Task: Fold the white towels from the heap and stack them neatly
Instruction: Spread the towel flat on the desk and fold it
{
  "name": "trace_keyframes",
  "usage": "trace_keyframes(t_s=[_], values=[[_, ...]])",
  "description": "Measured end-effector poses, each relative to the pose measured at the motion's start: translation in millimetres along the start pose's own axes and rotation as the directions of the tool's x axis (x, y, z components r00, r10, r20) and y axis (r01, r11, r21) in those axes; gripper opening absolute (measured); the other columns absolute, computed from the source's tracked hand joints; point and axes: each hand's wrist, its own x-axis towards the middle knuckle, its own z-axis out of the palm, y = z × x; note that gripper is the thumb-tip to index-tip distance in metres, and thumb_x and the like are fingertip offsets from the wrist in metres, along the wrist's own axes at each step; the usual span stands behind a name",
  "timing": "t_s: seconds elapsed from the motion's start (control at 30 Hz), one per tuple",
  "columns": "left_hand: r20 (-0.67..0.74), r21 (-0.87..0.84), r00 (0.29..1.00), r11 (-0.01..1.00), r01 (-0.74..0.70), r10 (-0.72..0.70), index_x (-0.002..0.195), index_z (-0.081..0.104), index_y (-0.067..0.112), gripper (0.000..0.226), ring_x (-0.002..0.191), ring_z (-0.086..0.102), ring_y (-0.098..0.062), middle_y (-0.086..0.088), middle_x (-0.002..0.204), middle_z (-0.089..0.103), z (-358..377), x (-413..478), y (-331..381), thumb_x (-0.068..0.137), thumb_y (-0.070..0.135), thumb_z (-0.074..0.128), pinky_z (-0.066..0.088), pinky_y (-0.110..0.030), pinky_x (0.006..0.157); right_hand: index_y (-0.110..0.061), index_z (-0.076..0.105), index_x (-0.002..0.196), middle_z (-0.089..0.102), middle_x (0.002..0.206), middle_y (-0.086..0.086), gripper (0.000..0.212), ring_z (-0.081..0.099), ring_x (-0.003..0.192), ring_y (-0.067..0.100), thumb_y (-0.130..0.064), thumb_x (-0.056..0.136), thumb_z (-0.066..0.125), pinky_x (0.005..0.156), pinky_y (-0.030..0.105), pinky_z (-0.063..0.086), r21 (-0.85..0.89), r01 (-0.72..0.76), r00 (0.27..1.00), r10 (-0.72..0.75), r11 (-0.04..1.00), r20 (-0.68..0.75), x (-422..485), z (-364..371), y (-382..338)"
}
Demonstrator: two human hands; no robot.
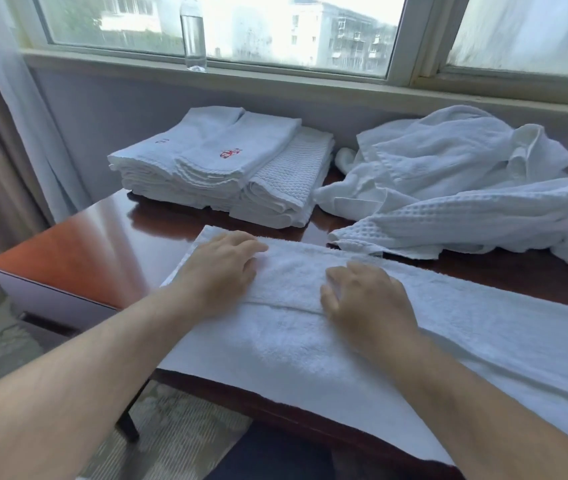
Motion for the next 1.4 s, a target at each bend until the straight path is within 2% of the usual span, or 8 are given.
trace_keyframes(t_s=[0.17, 0.23, 0.37, 0.63, 0.87, 1.07, 1.2, 1.4], values=[[0.169, -0.102, 0.955, 0.968, -0.228, 0.243, 0.154, 0.026, 0.044, 0.059, 0.150, 0.012, -0.005, 0.017, 0.163, 0.020, 15.4, -14.1, 75.1, 0.099, 0.064, 0.024, 0.005, -0.024, 0.115, -0.035, 0.050, 0.086, 0.060, 0.109, -0.008, 0.039, 0.049, 0.114, 0.025, -0.053, 0.092, 0.016, 0.094, 0.043, 0.039, 0.097, -0.174, 0.985, 0.171, 0.980, 0.033, -42.2, -25.4, 73.6], [0.297, -0.048, 0.910, 0.956, -0.290, 0.291, 0.154, 0.012, 0.051, 0.067, 0.151, -0.004, -0.002, 0.021, 0.164, 0.001, 24.8, -17.6, 86.8, 0.092, 0.075, 0.018, -0.006, -0.027, 0.118, -0.052, 0.044, 0.135, 0.032, 0.159, -0.005, 0.058, 0.020, 0.149, 0.027, -0.069, 0.095, 0.006, 0.119, 0.048, 0.017, 0.019, -0.241, 0.945, 0.231, 0.970, 0.233, -62.3, -29.8, 110.1], [0.340, -0.040, 0.892, 0.952, -0.303, 0.298, 0.148, 0.008, 0.063, 0.067, 0.146, -0.011, 0.008, 0.029, 0.162, -0.004, 27.1, -16.4, 77.9, 0.084, 0.084, 0.010, -0.011, -0.023, 0.116, -0.054, 0.000, 0.154, -0.011, 0.166, -0.016, 0.077, -0.016, 0.153, 0.016, -0.083, 0.083, 0.000, 0.124, 0.045, -0.006, -0.025, -0.135, 0.944, 0.136, 0.991, 0.300, -79.7, -29.1, 145.1], [0.300, -0.031, 0.940, 0.986, -0.162, 0.164, 0.145, 0.041, 0.042, 0.058, 0.150, 0.013, -0.008, 0.014, 0.162, 0.025, 22.3, -16.2, 116.2, 0.096, 0.065, 0.017, 0.012, -0.036, 0.120, -0.043, 0.027, 0.155, 0.011, 0.167, -0.012, 0.059, -0.002, 0.155, 0.013, -0.062, 0.100, 0.021, 0.125, 0.040, 0.002, 0.115, -0.146, 0.975, 0.123, 0.983, 0.184, -86.4, -31.5, 151.3], [0.265, -0.141, 0.796, 0.839, -0.526, 0.544, 0.154, 0.025, 0.037, 0.064, 0.151, 0.012, -0.011, 0.011, 0.163, 0.022, 58.7, -19.0, 259.2, 0.096, 0.064, 0.020, 0.009, -0.038, 0.124, -0.036, 0.044, 0.149, 0.029, 0.163, -0.006, 0.049, 0.016, 0.153, 0.015, -0.048, 0.102, 0.039, 0.123, 0.035, 0.015, 0.093, -0.379, 0.925, 0.375, 0.921, 0.058, -165.8, -56.3, 224.5], [0.241, -0.210, 0.650, 0.693, -0.690, 0.721, 0.153, 0.022, 0.039, 0.063, 0.150, 0.010, -0.013, 0.011, 0.164, 0.017, 95.9, -22.6, 337.7, 0.096, 0.063, 0.032, 0.009, -0.038, 0.122, -0.027, 0.052, 0.144, 0.036, 0.160, -0.002, 0.045, 0.019, 0.151, 0.015, -0.038, 0.101, 0.047, 0.120, 0.034, 0.016, 0.150, -0.626, 0.740, 0.643, 0.766, -0.197, -250.8, -62.8, 269.7], [0.220, -0.152, 0.578, 0.613, -0.776, 0.786, 0.153, 0.012, 0.041, 0.087, 0.147, 0.010, -0.018, 0.007, 0.164, 0.011, 106.3, -33.0, 350.0, 0.079, 0.076, 0.043, 0.009, -0.040, 0.119, -0.019, 0.051, 0.140, 0.045, 0.145, 0.005, 0.053, 0.040, 0.132, 0.022, -0.036, 0.091, 0.060, 0.109, 0.036, 0.035, 0.426, -0.714, 0.429, 0.828, 0.556, -0.363, -277.4, -61.1, 274.5], [0.169, 0.015, 0.555, 0.561, -0.827, 0.814, 0.152, -0.008, 0.033, 0.087, 0.148, 0.011, -0.028, -0.002, 0.165, 0.005, 109.6, -43.7, 346.4, 0.092, 0.032, 0.055, 0.015, -0.047, 0.119, -0.033, 0.022, 0.152, 0.052, 0.129, -0.002, 0.081, 0.057, 0.115, 0.024, -0.051, 0.085, 0.062, 0.086, 0.037, 0.042, 0.675, -0.691, 0.354, 0.935, 0.258, 0.004, -277.9, -64.8, 272.3]])
